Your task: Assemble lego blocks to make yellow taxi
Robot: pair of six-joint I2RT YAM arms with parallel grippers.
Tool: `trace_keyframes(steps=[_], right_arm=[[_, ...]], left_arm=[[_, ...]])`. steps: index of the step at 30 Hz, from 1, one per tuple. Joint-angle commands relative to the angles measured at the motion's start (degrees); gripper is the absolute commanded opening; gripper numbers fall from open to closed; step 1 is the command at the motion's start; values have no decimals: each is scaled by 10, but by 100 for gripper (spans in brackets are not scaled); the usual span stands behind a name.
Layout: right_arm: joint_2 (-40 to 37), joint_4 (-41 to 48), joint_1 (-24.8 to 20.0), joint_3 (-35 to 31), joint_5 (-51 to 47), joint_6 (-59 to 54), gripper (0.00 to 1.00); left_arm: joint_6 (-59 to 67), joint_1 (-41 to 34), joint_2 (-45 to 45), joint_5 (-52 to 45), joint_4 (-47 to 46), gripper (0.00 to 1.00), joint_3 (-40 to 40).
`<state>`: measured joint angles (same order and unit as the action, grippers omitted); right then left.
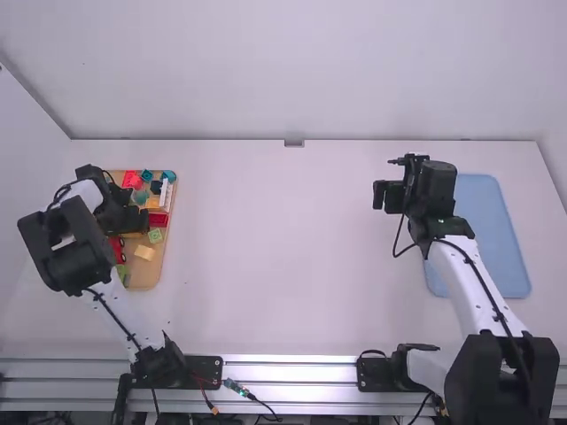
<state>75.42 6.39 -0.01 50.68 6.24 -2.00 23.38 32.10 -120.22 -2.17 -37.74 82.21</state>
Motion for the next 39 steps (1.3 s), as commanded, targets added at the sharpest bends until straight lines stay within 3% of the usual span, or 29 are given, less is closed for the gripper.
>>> trace_keyframes(steps=[1,13,18,26,30,34,35,39], right_arm=[[1,-1,0,14,0,0,99],[1,0,0,14,-1,0,99],[1,1,0,14,-1,0,99],[1,1,0,14,-1,0,99],[1,1,0,14,-1,0,99],[1,1,0,14,-1,0,99],[1,1,0,14,-3,0,99],[1,1,0,14,-2,-13,99]], left_arm=[[5,-2,-3,14,5,90,-14],[34,-2,-3,-32,46,84,-26],[30,-2,-3,-31,43,66,-28],[8,-4,-3,-28,42,60,-28],[-10,-3,-3,-28,37,45,-16],[-33,-4,-3,-28,30,37,-2],[-47,-2,-3,-28,24,29,6],[-60,-6,-3,-28,4,24,28]])
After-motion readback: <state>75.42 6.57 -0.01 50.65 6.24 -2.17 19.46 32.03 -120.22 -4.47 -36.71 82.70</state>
